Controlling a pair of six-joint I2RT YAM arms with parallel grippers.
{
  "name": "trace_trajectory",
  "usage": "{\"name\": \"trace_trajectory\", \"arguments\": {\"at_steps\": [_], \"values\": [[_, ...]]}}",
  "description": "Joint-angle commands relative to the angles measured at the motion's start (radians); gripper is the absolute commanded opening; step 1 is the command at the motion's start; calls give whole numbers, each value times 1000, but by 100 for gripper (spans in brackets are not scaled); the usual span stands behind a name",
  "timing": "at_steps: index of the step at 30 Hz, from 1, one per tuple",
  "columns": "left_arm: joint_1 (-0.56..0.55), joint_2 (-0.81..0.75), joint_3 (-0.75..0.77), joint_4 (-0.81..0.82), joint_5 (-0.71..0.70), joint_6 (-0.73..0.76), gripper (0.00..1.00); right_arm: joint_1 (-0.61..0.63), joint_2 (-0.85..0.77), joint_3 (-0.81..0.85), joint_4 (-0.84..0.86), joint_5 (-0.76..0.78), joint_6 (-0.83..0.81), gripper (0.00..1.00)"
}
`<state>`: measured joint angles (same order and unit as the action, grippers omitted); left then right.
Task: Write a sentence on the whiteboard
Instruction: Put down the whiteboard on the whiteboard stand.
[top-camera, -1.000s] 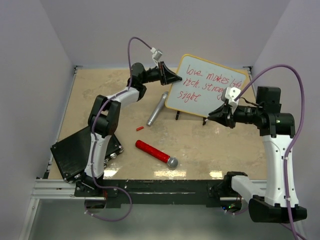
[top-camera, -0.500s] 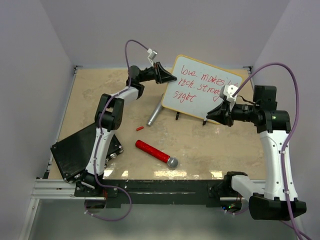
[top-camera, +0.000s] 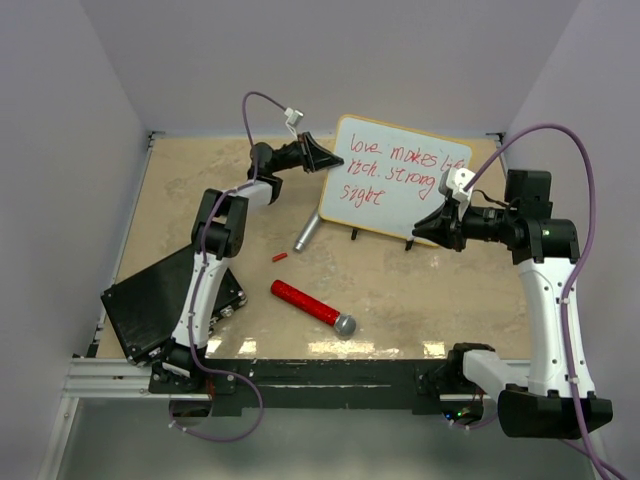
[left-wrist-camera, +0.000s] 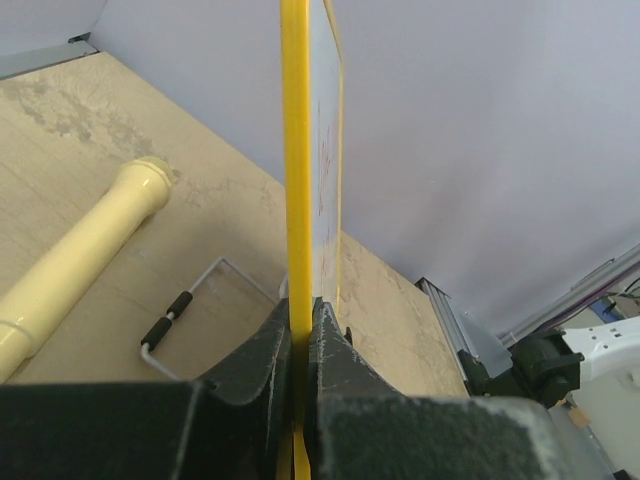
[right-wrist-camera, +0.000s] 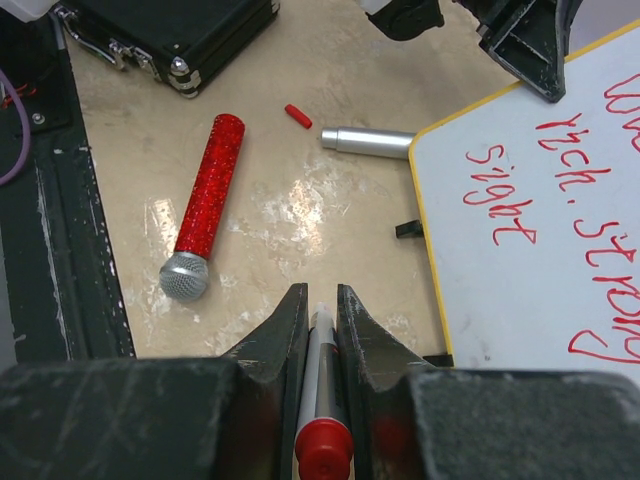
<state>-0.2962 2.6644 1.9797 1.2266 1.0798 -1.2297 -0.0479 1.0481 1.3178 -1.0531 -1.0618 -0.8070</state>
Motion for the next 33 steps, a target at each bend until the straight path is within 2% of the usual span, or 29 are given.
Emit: {"name": "trace_trajectory", "arguments": {"at_steps": [1, 8, 15, 21, 25, 27, 29, 31, 32, 33], "values": [[6, 25, 22, 237, 25, 21, 0, -4, 0, -2, 27, 2, 19, 0], [6, 48, 7, 306, 25, 39, 5, -4, 0, -8, 30, 2, 22, 0], [6, 29, -104, 424, 25, 33, 14, -4, 3, -12, 35, -1, 23, 0], [8, 8, -128, 407, 12, 65, 36, -4, 1, -9, 33, -1, 23, 0], [11, -20, -137, 386, 3, 94, 42, -4, -2, -11, 34, 2, 23, 0], [11, -34, -142, 378, 0, 104, 49, -4, -2, -12, 34, 2, 23, 0], [12, -44, -153, 376, -7, 111, 61, -4, -2, -11, 33, 2, 22, 0], [15, -66, -172, 378, -15, 118, 64, -4, 0, -9, 31, 2, 20, 0], [20, -75, -180, 378, -20, 121, 71, -4, 0, -9, 31, 2, 20, 0], [22, -92, -188, 379, -27, 121, 75, -4, 0, -11, 30, 2, 19, 0]]}}
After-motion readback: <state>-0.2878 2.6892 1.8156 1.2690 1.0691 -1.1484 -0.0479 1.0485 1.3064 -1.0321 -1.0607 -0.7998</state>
